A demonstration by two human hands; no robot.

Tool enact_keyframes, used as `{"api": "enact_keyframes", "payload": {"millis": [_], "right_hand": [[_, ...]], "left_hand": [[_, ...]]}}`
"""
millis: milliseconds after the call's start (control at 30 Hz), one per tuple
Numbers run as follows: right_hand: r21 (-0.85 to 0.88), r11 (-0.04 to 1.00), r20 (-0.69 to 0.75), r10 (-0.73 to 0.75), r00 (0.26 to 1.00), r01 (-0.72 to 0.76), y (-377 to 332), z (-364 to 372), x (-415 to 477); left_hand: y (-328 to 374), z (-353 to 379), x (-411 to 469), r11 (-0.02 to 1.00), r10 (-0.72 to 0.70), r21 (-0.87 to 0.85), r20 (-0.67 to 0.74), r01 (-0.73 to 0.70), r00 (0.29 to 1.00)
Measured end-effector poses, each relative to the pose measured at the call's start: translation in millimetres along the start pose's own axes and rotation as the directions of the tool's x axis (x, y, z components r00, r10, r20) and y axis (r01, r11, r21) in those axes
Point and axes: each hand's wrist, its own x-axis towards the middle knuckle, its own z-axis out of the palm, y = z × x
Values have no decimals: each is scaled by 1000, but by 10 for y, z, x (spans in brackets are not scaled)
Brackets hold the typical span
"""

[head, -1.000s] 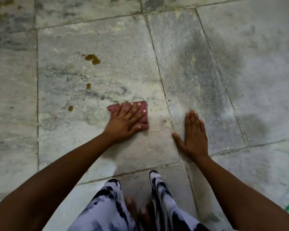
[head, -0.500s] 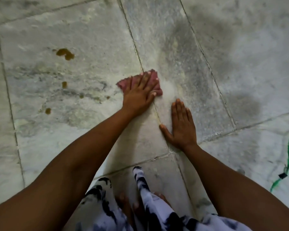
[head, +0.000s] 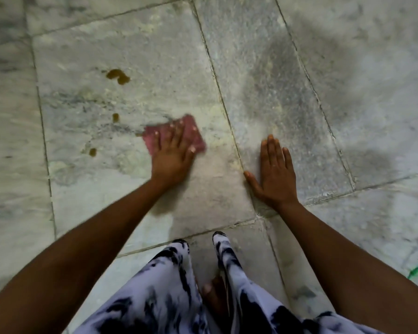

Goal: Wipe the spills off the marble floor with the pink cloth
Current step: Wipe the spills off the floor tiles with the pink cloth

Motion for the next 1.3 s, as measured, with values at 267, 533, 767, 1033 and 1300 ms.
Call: {"api": "enact_keyframes", "payload": {"millis": [267,533,767,1033,1300], "right_hand": [[-2,967,62,-255,965,256,-466,76,558],[11,964,46,-267,962,267,-614,206,751],[2,963,61,-269,961,269,-626,194,749],[-42,964,88,-260,962,264,-658,154,746],[17,921,82,-389,918,389,-1384,270,845]], "left_hand": [[-617,-84,-168,988,-146,-44,14,146,989],[-446,-55,-7,995,-96,-35,-4,96,995],[-927,-93,-573,1000,-17,11,3,17,1000],[-677,-146,-89,996,-69,-51,-7,69,998],[-1314,-100,-1142,994,-106,-22,-57,105,993]]}}
